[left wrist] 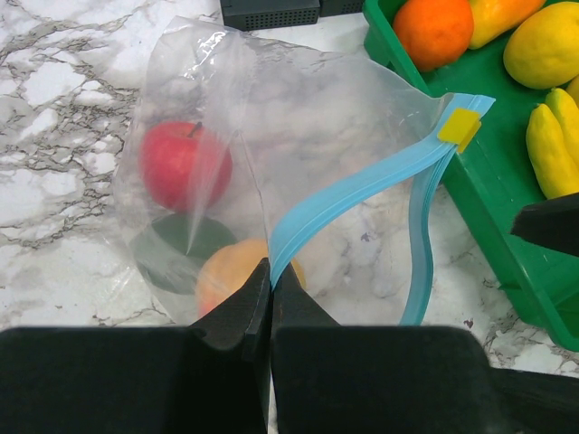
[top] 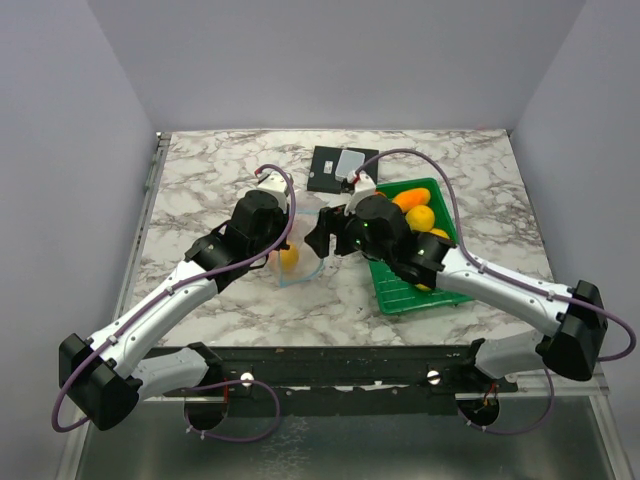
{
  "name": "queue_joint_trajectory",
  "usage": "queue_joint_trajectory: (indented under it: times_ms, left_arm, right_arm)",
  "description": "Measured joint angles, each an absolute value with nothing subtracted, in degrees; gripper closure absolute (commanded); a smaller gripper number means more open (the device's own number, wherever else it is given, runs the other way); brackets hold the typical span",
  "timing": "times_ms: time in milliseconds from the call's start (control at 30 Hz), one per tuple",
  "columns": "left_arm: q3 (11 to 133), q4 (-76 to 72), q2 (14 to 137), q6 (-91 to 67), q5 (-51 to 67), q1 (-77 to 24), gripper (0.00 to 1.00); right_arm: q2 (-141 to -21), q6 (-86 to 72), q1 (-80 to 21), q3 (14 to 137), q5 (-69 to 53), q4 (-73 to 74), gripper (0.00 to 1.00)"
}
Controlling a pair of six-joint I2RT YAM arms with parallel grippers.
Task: Place the food in the zip-top bag and seal the zipper
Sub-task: Place the fake fruit in the zipper food storage bag, then adjust the zipper food storage bag at the center of the board.
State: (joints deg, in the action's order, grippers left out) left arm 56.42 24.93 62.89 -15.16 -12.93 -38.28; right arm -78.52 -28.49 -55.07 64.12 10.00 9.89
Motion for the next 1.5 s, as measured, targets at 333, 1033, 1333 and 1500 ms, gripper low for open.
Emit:
queue_joint_trajectory:
  times_ms: [333, 1033, 1333, 1500]
  left_arm:
    - [56.4, 24.9, 62.9, -15.2, -12.9, -38.3, 1.00]
    - [56.4, 24.9, 62.9, -15.2, -12.9, -38.3, 1.00]
    - [56.4, 24.9, 62.9, -15.2, -12.9, -38.3, 1.00]
    - [56.4, 24.9, 62.9, -15.2, -12.9, -38.3, 1.00]
  right_arm:
    - [-69.3, -28.5, -55.1, 63.9, 17.1, 12.7, 0.19]
    - [-67.7, -35.6, -55.1, 54.5, 19.0, 19.0, 0.25]
    - [-75.3, -38.2, -55.1, 54.5, 11.2, 12.3, 0.34]
    - [-79.6, -39.4, -55.1, 55.1, 10.3, 10.2, 0.41]
